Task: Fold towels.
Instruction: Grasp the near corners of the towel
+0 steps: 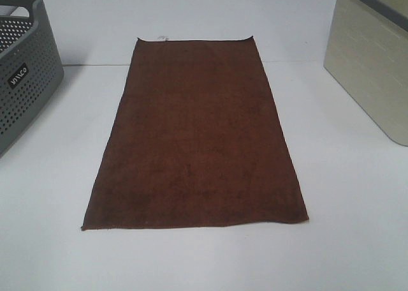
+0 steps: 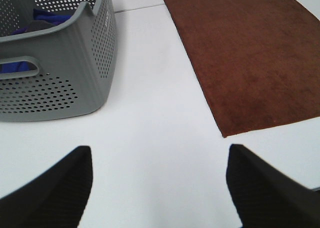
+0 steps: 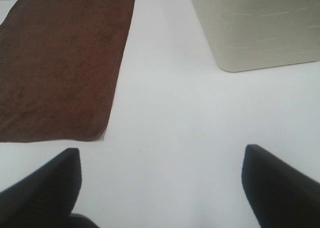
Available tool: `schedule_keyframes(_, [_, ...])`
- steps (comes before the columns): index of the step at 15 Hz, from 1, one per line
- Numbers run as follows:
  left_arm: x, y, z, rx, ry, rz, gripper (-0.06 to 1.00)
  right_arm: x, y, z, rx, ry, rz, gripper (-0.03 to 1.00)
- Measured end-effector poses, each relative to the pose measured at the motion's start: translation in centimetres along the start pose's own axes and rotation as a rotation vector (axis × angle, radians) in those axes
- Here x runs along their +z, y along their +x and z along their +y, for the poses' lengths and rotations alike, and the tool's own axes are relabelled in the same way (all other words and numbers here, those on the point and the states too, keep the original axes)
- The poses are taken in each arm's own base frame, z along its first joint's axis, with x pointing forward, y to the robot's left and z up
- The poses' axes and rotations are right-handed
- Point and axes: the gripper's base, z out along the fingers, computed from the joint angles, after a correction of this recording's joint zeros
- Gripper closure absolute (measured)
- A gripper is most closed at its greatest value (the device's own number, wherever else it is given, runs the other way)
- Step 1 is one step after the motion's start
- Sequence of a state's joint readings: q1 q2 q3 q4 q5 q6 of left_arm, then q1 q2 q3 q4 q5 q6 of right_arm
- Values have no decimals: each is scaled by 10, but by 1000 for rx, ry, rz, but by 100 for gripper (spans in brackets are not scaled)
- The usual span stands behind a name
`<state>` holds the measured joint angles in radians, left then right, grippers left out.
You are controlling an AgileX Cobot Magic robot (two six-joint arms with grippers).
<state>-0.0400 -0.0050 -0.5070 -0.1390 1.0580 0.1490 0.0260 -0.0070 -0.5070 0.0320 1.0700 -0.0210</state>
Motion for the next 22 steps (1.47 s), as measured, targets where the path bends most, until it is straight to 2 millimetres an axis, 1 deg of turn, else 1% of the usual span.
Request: schedule_keyframes(22, [0,0,0,0,0,0,23,0,0,0,0,0,0,15])
